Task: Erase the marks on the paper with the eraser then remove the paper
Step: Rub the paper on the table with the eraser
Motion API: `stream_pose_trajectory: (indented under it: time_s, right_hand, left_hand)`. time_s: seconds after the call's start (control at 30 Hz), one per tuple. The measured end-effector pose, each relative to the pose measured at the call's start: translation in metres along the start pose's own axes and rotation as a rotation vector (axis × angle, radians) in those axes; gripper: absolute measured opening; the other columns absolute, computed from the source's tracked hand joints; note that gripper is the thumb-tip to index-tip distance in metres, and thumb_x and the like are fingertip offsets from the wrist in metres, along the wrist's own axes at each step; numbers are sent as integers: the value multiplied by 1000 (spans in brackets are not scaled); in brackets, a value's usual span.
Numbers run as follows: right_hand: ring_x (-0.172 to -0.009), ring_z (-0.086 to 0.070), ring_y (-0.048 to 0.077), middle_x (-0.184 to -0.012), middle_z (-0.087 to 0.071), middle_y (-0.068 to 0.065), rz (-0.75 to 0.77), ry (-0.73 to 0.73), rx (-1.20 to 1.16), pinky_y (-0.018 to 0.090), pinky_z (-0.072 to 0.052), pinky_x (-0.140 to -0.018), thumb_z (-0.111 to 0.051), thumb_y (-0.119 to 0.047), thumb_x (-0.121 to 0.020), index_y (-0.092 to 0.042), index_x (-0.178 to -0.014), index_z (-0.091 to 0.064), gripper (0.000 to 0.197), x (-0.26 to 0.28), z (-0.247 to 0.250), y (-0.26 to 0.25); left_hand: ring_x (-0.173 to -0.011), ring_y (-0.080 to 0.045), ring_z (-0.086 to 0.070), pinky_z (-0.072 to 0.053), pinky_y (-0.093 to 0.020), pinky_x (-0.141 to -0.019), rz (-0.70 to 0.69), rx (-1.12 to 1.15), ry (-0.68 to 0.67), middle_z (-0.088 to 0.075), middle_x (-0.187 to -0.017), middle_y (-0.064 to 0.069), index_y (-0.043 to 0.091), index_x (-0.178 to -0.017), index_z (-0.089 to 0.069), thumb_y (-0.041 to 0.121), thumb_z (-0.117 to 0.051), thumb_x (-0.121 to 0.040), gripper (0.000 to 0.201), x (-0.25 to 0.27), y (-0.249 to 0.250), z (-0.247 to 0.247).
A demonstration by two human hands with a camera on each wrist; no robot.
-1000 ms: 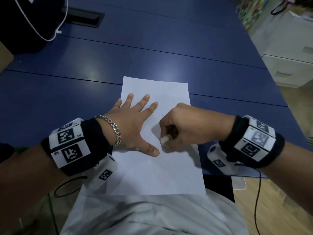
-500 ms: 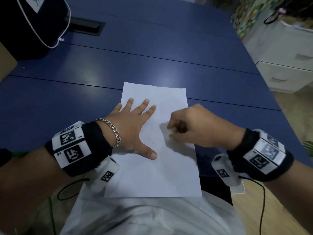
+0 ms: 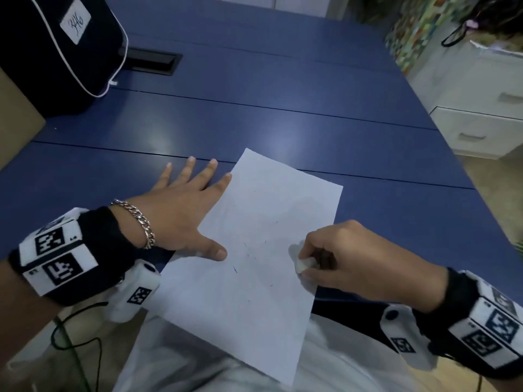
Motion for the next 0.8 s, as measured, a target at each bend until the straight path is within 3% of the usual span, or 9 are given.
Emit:
stream_pose_trajectory:
  time_s: [0.13,0.17,0.27,0.4,0.53,0.6,0.7,0.8]
  right_hand:
    - [-82,-67,-5,-82,-69,-25,14,104,45,11,-51,-73,-75,-36,-95,-32,-105,-76,11,-14,32,8]
    - [-81,-67,-5,-82,-69,-24,20,129,55,11,-51,-75,-76,-38,-95,-33,-107,-77,13,-24,41,9]
    - [-80,-67,4,-86,-71,-15,59,139,106,27,-56,-80,-76,-41,-94,-34,-111,-75,19,-59,54,5]
    - [-72,-62,2,-79,-68,-14,99,101,137,22,-51,-72,-76,-32,-92,-28,-115,-75,24,-99,45,-6]
    - [-73,-65,11,-78,-72,-9,80,118,134,25,-53,-68,-75,-26,-90,-22,-108,-78,18,-112,36,-4]
    - [-71,-66,8,-76,-73,-10,90,82,99,27,-55,-68,-77,-28,-88,-23,-98,-78,11,-108,31,-6]
    - [-69,-66,3,-72,-72,-13,117,-27,74,20,-53,-64,-81,-34,-85,-26,-90,-77,10,-99,24,-10]
    - [-68,-67,4,-71,-72,-13,72,66,87,30,-58,-69,-80,-35,-85,-25,-91,-78,12,-102,34,-1]
  left_hand:
    - [-155,-23,26,8,-47,-127,-88,142,86,29,-167,9,33,-163,13,93,-53,-68,131,-6,17,14]
    - [-156,-22,24,6,-47,-128,-104,162,102,27,-168,10,33,-164,11,93,-55,-68,131,-12,22,15]
    - [-157,-26,20,3,-55,-127,-92,186,67,21,-170,13,37,-163,11,94,-58,-66,132,-29,35,7]
    - [-158,-27,19,4,-60,-125,-73,136,20,21,-170,13,43,-161,14,96,-57,-63,132,-35,44,-10]
    - [-158,-28,18,2,-61,-125,-62,99,18,22,-170,13,45,-160,17,100,-52,-61,133,-34,43,-11]
    - [-158,-28,18,2,-61,-125,-58,84,16,23,-169,14,44,-160,17,101,-50,-61,133,-35,42,-11]
    - [-158,-28,17,1,-65,-124,-51,57,11,25,-169,14,42,-160,18,103,-47,-60,133,-34,43,-11]
    - [-158,-29,18,-1,-71,-121,-45,31,0,26,-169,13,45,-158,19,104,-44,-60,131,-35,44,-11]
Point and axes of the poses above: each hand's wrist, its own x-axis away from the middle knuckle, its own z-axis out of the back of the hand, y = z × x, the point moved 4 cm from there along -x, towards the middle knuckle
